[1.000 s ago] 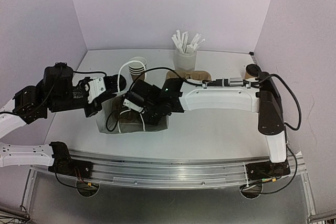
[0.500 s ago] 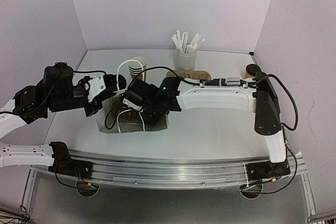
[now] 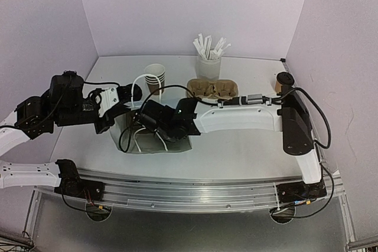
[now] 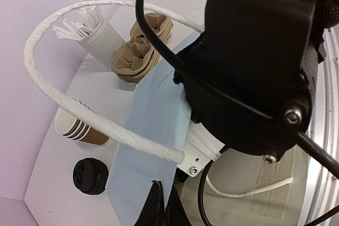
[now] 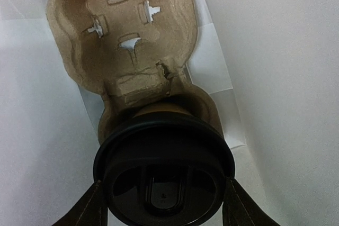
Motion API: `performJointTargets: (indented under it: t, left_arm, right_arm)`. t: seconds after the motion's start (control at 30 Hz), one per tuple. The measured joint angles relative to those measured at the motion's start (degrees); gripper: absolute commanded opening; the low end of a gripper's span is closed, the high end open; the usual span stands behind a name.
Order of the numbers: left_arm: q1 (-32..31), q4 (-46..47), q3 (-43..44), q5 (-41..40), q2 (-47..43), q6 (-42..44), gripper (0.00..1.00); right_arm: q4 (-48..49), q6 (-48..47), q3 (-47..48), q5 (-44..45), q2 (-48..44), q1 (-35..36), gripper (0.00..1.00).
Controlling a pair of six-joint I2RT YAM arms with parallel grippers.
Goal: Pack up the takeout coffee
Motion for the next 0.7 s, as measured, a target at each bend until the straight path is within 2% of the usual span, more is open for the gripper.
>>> performJointTargets:
  t: [0.23, 0.7]
  left_arm:
    - [1.72, -0.52, 0.00, 3.53, 0.00, -2.06, 0.00]
    - [3.80, -1.36, 1.33, 6.96, 1.27, -6.11, 0.00]
  right_arm:
    - [9.94, -5.09, -7.32, 3.65, -2.56, 0.72, 0.24]
    - [19.30, -13.66, -9.71, 8.70, -3.03, 0.82, 0.24]
